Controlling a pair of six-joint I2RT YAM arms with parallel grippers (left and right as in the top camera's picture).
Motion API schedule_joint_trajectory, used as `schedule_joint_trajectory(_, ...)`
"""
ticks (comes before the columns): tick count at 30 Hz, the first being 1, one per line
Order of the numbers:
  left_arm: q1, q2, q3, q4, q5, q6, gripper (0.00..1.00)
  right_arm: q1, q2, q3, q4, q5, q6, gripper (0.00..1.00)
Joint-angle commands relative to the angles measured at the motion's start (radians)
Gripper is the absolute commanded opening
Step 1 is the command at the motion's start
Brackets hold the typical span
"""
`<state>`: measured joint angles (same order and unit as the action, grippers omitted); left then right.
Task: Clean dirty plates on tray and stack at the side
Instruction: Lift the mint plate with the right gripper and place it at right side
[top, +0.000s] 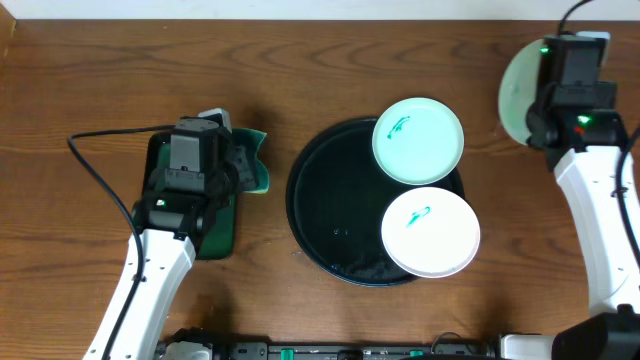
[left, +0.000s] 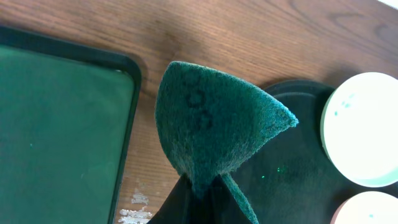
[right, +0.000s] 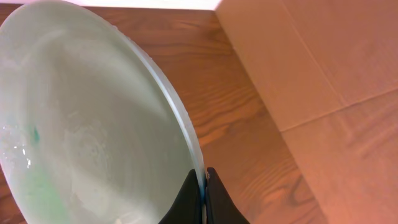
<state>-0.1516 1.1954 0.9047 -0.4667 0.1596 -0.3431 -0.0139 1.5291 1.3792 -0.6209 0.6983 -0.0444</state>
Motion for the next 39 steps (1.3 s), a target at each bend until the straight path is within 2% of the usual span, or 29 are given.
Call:
schedule_joint_trajectory(1,0.003,0.007,-0.004,0.008,0.017,-0.01,0.08,-0.034,0.023,0.014,0.024,-0.027,-0.04,0.01)
schedule_joint_trajectory(8,0.003,0.006,-0.004,0.007,0.087,-0.009,0.07,-0.084,0.174,0.014,0.026,-0.082,0.006,0.01)
schedule_joint_trajectory(15,0.003,0.006,-0.004,0.005,0.087,-0.009,0.08,-0.112,0.274,0.014,0.019,-0.098,0.047,0.01)
schedule_joint_trajectory(19,0.003,0.006,-0.004,0.015,0.087,-0.009,0.07,-0.112,0.276,0.014,0.018,-0.179,0.048,0.01)
schedule_joint_trajectory(21,0.003,0.006,-0.004,0.015,0.087,-0.009,0.08,-0.114,0.276,0.014,0.009,-0.282,0.047,0.02)
schedule_joint_trajectory(23,0.003,0.006,-0.004,0.014,0.087,-0.009,0.08,-0.127,0.276,0.014,-0.01,-0.424,0.048,0.08)
schedule_joint_trajectory(25,0.003,0.006,-0.004,0.012,0.088,-0.009,0.07,-0.151,0.276,0.014,-0.035,-0.549,0.053,0.22)
schedule_joint_trajectory(32,0.003,0.006,-0.004,0.009,0.087,-0.009,0.08,-0.201,0.276,0.014,-0.099,-0.659,0.08,0.28)
schedule_joint_trajectory(36,0.003,0.006,-0.004,0.023,0.088,-0.009,0.08,-0.196,0.277,0.014,-0.118,-0.91,0.011,0.31)
schedule_joint_trajectory(39,0.003,0.006,-0.004,0.031,0.088,-0.009,0.08,-0.17,0.291,0.014,-0.117,-1.066,0.006,0.37)
